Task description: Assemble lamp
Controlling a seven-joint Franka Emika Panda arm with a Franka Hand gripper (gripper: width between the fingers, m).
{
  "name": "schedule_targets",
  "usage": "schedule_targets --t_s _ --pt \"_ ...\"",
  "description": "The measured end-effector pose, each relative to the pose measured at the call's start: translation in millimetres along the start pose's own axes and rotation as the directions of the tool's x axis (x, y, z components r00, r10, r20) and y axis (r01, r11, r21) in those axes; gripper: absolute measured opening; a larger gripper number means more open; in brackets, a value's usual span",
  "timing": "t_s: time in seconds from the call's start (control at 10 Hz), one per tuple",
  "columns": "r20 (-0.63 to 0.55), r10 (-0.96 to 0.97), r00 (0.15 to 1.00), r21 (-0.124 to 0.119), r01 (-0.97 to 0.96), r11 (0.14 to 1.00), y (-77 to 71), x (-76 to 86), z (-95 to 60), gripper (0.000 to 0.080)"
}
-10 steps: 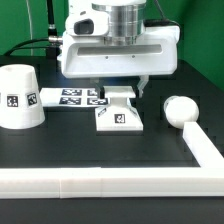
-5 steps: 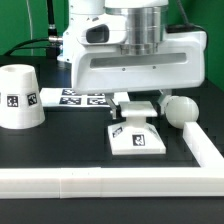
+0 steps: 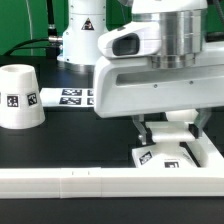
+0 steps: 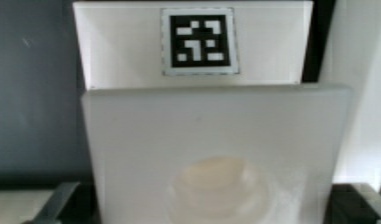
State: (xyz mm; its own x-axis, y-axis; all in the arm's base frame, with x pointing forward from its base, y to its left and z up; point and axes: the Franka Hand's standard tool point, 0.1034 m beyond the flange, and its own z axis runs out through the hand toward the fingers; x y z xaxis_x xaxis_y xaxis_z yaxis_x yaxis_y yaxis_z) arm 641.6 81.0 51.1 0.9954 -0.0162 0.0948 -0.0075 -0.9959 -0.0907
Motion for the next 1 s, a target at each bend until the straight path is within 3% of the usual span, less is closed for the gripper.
schedule_targets --t_s 0.6,0.7,1.0 --pt "0.013 0.015 1.000 0.001 -0.015 1.000 -6.1 2.4 -0.5 0.0551" --pt "0.013 0.015 1.000 0.001 -0.015 1.000 -6.1 2.4 -0.5 0.0671" --pt "0.011 0.014 1.000 0.001 -0.014 1.000 -6.1 2.3 -0.6 0.0693"
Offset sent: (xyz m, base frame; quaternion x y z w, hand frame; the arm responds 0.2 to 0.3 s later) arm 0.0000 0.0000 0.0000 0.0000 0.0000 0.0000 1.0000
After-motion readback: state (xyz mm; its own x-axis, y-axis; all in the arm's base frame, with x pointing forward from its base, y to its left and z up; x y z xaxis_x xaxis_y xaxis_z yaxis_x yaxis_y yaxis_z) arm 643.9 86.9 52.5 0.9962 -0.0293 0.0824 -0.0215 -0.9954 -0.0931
